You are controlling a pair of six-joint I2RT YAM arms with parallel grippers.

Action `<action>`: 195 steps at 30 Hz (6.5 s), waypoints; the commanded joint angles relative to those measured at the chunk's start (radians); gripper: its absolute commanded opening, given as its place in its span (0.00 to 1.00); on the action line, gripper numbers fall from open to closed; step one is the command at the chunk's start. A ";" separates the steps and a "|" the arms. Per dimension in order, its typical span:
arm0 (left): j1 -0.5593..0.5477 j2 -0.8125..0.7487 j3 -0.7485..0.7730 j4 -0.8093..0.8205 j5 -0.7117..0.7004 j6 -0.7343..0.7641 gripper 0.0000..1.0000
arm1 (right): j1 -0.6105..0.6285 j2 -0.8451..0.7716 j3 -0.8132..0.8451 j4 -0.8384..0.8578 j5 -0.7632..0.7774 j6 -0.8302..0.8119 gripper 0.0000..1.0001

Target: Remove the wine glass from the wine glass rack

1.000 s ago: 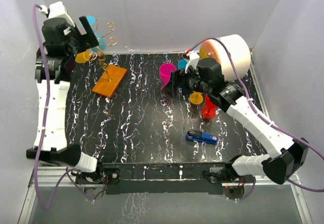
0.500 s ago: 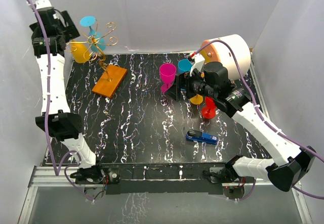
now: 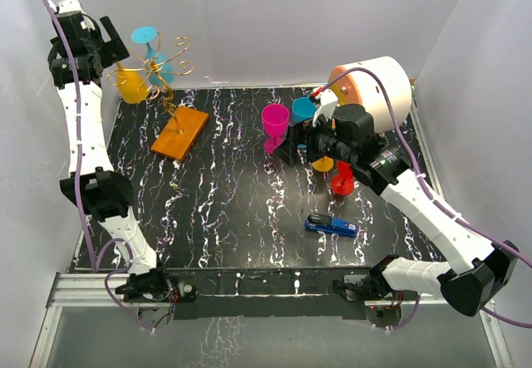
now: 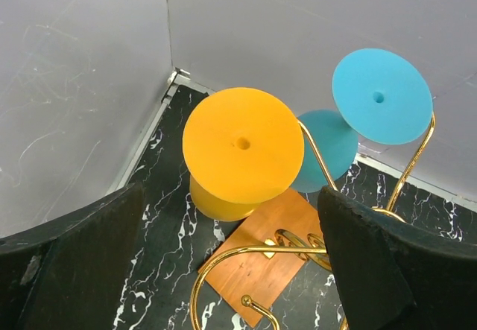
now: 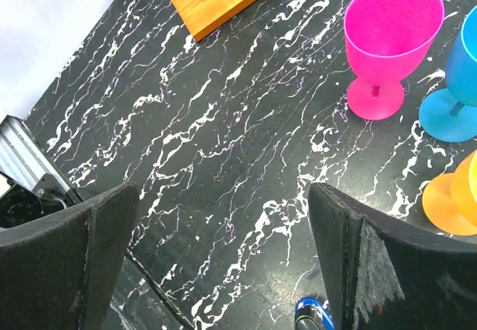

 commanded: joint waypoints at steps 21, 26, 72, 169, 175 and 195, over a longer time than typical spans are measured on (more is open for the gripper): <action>0.008 0.089 0.067 0.108 0.070 0.075 0.99 | 0.003 0.024 -0.009 0.114 0.012 -0.017 0.96; 0.008 0.110 0.076 0.114 0.069 0.070 0.99 | 0.003 0.032 -0.009 0.116 0.012 -0.017 0.96; 0.008 0.134 0.075 0.135 0.033 0.059 0.96 | 0.002 0.044 0.001 0.120 0.004 -0.003 0.96; 0.008 -0.089 -0.138 0.225 0.194 0.043 0.54 | 0.001 0.033 -0.013 0.146 -0.048 0.039 0.97; 0.008 -0.141 -0.186 0.206 0.067 0.051 0.53 | 0.002 0.029 -0.018 0.151 -0.056 0.046 0.97; 0.008 -0.449 -0.322 0.231 -0.286 0.085 0.53 | 0.001 0.041 -0.021 0.160 -0.095 0.072 0.97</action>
